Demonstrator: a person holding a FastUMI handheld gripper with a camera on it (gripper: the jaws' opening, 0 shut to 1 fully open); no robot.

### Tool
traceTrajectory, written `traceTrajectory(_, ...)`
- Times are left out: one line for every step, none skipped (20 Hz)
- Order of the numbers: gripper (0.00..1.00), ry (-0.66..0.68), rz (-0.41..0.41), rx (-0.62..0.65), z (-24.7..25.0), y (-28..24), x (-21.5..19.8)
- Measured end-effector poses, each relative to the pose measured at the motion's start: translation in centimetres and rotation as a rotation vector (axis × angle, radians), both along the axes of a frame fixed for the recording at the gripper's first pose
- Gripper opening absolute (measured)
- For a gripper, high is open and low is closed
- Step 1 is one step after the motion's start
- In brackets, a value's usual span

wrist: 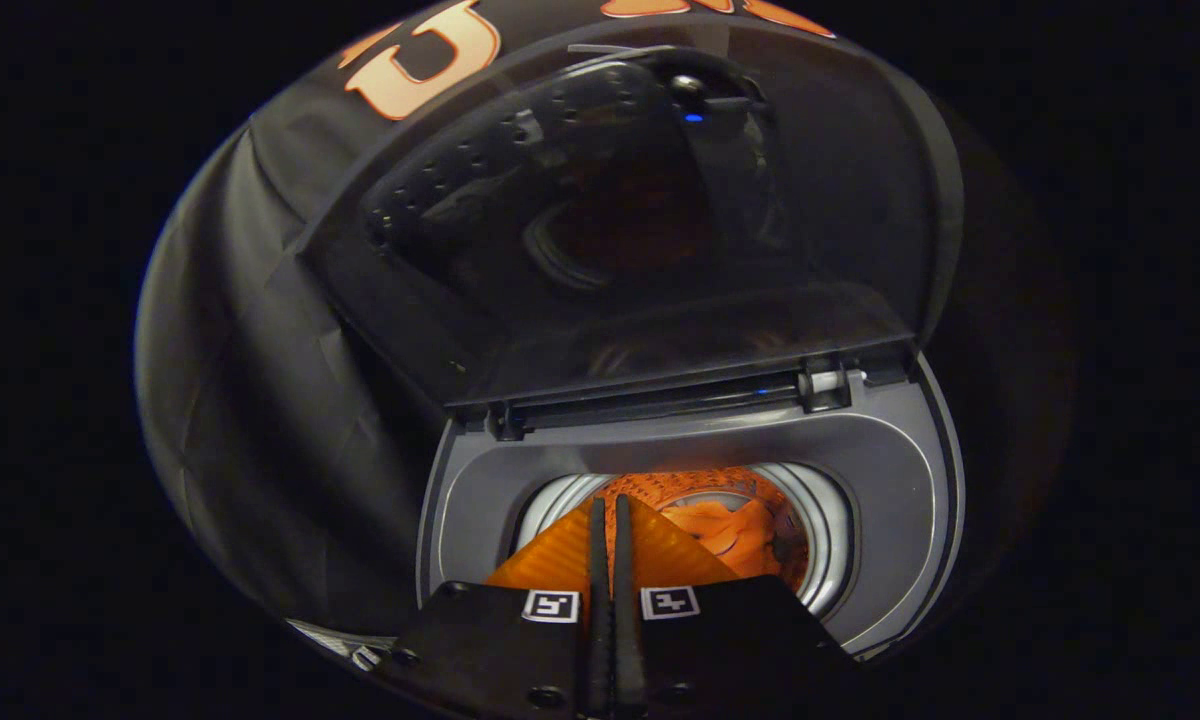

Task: Put the clothes into the washing machine and then close the washing machine lid.

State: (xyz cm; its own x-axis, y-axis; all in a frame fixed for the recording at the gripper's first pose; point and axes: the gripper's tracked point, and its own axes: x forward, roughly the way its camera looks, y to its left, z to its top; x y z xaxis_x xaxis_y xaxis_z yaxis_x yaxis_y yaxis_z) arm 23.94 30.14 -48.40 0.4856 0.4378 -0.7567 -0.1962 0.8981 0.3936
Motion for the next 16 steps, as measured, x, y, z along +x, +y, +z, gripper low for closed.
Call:
traceTrajectory(0.09, 0.005, -0.010, 0.007, -0.1, -0.2, 0.2)
traceTrajectory(0.09, 0.006, -0.021, 0.012, -0.2, -0.2, 0.3)
traceTrajectory(0.09, 0.008, -0.027, 0.013, -0.3, -0.2, 0.5)
traceTrajectory(0.09, 0.002, -0.027, 0.011, -0.3, -0.4, 0.7)
traceTrajectory(0.09, 0.000, -0.024, 0.002, -0.2, -0.5, 0.6)
traceTrajectory(0.09, -0.005, -0.022, 0.002, -0.1, -0.4, 0.7)
traceTrajectory(0.09, -0.005, -0.016, -0.002, -0.1, -0.3, 0.6)
traceTrajectory(0.09, -0.008, -0.008, -0.007, 0.0, -0.3, 0.4)
traceTrajectory(0.09, -0.007, 0.003, -0.011, 0.0, -0.1, 0.2)
traceTrajectory(0.09, -0.007, 0.011, -0.018, 0.1, -0.1, -0.2)
traceTrajectory(0.09, -0.011, 0.024, -0.025, 0.3, -0.1, -0.4)
traceTrajectory(0.09, -0.018, 0.036, -0.036, 0.5, -0.1, -0.6)
traceTrajectory(0.09, -0.035, 0.037, -0.047, 0.9, 0.0, -0.6)
traceTrajectory(0.09, -0.053, 0.036, -0.057, 1.3, 0.0, -0.6)
traceTrajectory(0.09, -0.072, 0.025, -0.060, 1.8, 0.1, -0.5)
traceTrajectory(0.09, -0.097, 0.008, -0.057, 2.7, 0.4, -0.6)
